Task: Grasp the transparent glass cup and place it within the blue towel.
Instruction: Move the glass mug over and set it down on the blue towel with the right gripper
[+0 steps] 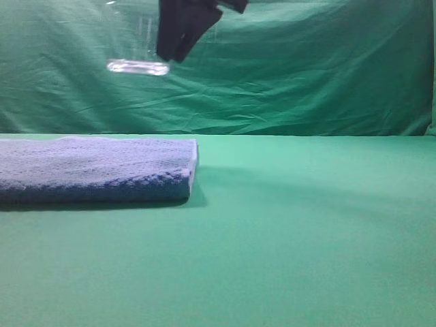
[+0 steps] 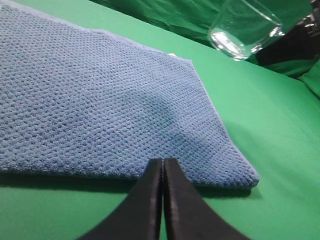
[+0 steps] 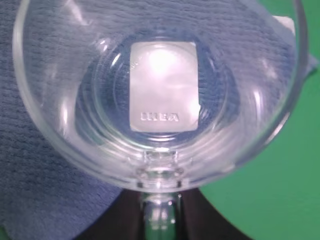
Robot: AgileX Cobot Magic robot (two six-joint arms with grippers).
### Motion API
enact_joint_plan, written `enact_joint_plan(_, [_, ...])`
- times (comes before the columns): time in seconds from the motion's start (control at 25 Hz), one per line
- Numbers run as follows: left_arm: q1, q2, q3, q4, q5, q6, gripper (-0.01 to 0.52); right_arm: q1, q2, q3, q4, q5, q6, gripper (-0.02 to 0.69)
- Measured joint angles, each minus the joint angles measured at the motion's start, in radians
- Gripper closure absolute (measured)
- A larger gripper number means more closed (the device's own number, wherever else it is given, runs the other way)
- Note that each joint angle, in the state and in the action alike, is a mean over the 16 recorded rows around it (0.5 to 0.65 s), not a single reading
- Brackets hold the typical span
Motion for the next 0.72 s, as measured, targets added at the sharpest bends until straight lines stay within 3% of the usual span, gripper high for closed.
enact_joint_plan(0.16, [0.000, 0.000, 0.000, 0.000, 0.000, 0.000, 0.514, 0.033, 0.066, -0.039, -0.001, -0.031, 0.000, 0.483])
enact_joint_plan(0.48, [0.000, 0.000, 0.000, 0.000, 0.000, 0.000, 0.514, 0.050, 0.093, -0.066, -0.006, -0.055, 0.006, 0.234])
enact_joint_plan(0.6, [0.000, 0.000, 0.000, 0.000, 0.000, 0.000, 0.514, 0.050, 0.067, -0.085, -0.018, -0.012, 0.024, 0.205])
enact_joint_plan(0.72, [0.000, 0.000, 0.000, 0.000, 0.000, 0.000, 0.514, 0.050, 0.025, -0.108, -0.036, 0.056, 0.056, 0.244])
